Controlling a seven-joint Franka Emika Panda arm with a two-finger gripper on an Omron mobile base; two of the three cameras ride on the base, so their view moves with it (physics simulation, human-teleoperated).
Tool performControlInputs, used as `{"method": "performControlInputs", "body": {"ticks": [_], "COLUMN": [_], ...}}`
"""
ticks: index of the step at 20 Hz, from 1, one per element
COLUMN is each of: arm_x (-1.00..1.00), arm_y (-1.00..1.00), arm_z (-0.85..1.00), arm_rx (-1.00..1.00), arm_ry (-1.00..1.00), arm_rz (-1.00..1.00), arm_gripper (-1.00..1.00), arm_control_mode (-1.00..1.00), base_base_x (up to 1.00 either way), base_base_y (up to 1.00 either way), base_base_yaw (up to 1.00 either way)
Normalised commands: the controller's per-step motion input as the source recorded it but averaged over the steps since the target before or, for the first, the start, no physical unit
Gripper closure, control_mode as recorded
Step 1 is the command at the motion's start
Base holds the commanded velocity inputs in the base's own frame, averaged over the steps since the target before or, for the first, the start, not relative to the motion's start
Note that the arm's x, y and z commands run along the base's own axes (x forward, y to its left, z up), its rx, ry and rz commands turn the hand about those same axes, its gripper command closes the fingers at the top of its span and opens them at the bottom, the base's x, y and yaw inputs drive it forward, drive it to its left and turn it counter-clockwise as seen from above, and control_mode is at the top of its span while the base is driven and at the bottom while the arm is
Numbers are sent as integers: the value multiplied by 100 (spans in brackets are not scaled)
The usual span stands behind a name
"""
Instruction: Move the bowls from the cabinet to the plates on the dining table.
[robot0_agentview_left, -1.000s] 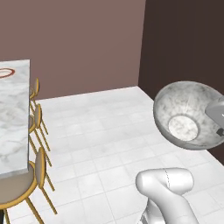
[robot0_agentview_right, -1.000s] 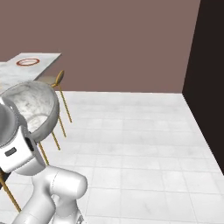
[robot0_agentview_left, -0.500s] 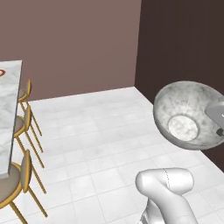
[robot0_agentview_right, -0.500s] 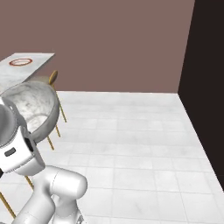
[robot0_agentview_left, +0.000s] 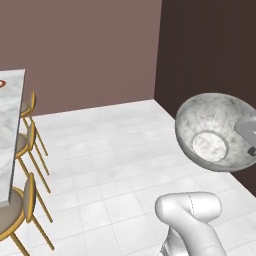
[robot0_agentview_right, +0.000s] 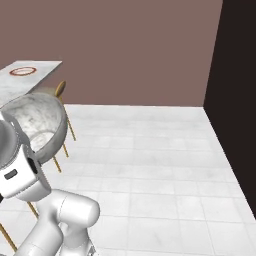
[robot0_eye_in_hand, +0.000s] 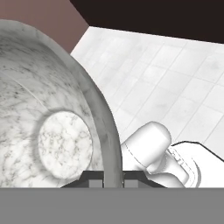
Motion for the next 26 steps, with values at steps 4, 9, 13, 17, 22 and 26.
{"method": "performControlInputs", "body": {"ticks": [4, 9, 13, 17, 22, 26], "arm_x": [0, 0, 0, 0, 0, 0], "arm_y": [0, 0, 0, 0, 0, 0], "arm_z": [0, 0, 0, 0, 0, 0], "arm_rx": [0, 0, 0, 0, 0, 0], "arm_ry": [0, 0, 0, 0, 0, 0], "arm_rz": [0, 0, 0, 0, 0, 0], "arm_gripper": [100, 100, 100, 100, 100, 100], "arm_control_mode": [100, 100, 100, 100, 100, 100], "base_base_x": [55, 66, 73, 78, 81, 81], "base_base_y": [-10, -6, -2, -1, -1, -2], "base_base_yaw": [0, 0, 0, 0, 0, 0]}}
